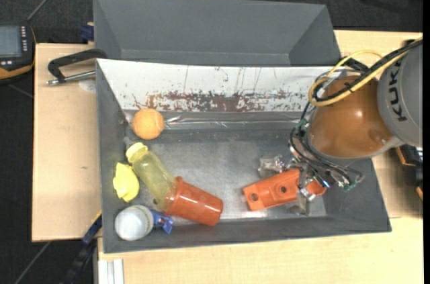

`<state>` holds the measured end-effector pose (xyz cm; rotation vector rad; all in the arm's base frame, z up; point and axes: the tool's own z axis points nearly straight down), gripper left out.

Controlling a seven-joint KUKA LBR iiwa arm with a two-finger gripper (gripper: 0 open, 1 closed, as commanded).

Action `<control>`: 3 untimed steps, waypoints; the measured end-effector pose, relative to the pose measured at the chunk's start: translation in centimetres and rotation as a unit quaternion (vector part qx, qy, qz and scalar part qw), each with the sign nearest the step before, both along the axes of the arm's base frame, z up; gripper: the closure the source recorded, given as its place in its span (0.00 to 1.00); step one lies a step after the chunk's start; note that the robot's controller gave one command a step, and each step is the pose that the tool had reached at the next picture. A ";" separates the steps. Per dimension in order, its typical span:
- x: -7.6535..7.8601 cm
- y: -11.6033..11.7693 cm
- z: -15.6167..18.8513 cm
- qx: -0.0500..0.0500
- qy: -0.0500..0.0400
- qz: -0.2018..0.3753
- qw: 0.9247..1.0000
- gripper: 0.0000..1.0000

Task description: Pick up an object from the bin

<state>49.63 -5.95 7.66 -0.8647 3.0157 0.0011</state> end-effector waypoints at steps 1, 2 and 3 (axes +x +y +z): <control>-0.2 -0.6 -0.7 0.001 -0.001 -0.084 0.996 1.00; -0.2 -0.7 -0.6 0.001 -0.002 -0.086 0.996 1.00; -0.3 -0.6 -0.2 0.002 0.001 -0.085 0.996 1.00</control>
Offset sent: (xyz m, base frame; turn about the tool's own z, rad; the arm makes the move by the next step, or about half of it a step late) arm 0.0000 0.0000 0.0000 0.0000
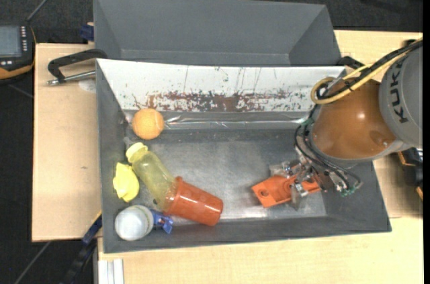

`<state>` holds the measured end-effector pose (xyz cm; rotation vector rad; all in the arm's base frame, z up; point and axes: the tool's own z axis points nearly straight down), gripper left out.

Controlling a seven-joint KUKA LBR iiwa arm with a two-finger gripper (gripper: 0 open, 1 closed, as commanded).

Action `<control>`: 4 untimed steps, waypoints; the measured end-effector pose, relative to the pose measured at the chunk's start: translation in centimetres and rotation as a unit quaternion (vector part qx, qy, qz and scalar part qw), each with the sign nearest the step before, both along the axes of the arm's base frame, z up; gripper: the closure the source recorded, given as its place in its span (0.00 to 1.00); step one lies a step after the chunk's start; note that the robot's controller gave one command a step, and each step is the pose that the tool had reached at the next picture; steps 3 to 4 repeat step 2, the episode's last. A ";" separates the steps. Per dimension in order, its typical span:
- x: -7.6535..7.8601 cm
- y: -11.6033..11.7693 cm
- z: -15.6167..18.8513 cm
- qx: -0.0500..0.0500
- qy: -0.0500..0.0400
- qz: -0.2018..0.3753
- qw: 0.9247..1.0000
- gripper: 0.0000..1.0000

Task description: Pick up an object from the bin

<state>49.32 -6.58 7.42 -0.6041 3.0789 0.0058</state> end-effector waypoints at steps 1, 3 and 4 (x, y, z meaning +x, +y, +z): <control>-0.1 0.1 1.6 0.000 0.001 0.000 1.000 1.00; 0.0 0.0 3.4 0.000 -0.001 0.000 1.000 1.00; 0.0 0.0 3.4 0.000 -0.001 0.000 1.000 1.00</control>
Offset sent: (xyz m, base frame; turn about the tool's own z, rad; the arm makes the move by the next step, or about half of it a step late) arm 0.0001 0.0001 0.0263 0.0000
